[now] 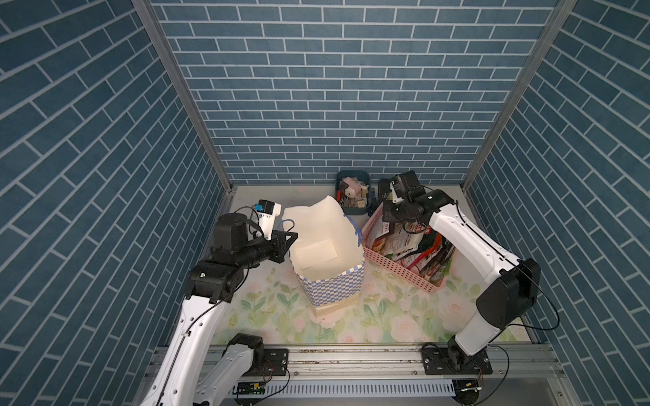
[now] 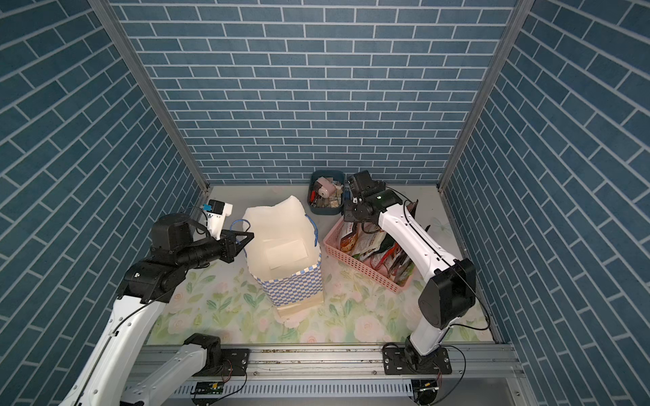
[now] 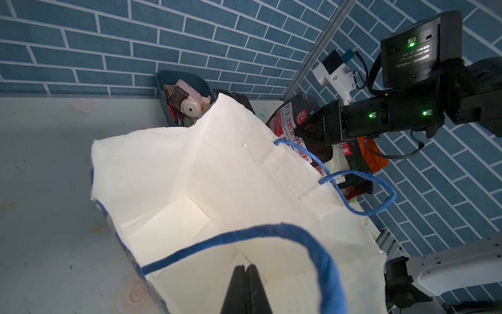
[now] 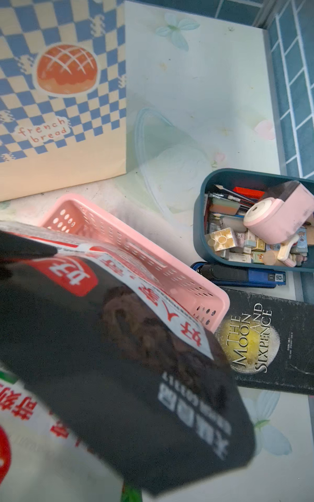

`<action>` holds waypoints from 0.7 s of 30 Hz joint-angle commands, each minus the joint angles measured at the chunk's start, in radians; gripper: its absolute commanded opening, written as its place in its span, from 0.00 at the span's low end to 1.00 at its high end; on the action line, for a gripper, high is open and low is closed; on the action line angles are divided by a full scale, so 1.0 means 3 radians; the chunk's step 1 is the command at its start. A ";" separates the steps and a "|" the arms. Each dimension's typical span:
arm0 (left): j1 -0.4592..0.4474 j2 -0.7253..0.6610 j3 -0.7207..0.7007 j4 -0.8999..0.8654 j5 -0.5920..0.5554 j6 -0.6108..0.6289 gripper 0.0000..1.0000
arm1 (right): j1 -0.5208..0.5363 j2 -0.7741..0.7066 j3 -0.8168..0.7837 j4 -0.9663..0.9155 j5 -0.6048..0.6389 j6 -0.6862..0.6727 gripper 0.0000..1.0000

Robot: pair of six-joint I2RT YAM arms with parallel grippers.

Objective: Place the condiment packets inside the bag
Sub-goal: Pick up the condiment packet from the storage box, then place the condiment packet in the paper bag.

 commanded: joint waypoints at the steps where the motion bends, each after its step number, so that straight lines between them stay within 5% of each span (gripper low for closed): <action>1: 0.0018 -0.0024 -0.0025 -0.0028 -0.0056 0.0065 0.00 | 0.0051 -0.0203 0.0655 -0.0027 0.0000 -0.0572 0.00; 9: 0.0018 -0.0013 -0.0048 -0.0016 -0.0070 0.0072 0.00 | 0.0369 0.0552 0.3148 -0.0763 -0.0118 -0.1183 0.00; 15: 0.0018 -0.0025 -0.0052 -0.0039 -0.0082 0.0074 0.00 | 0.0812 0.0046 0.2456 0.0294 -0.0855 -0.1623 0.00; 21: 0.0019 -0.0032 -0.0056 -0.0044 -0.0092 0.0074 0.00 | 0.1017 -0.0049 0.2419 0.0833 -0.1529 -0.1612 0.00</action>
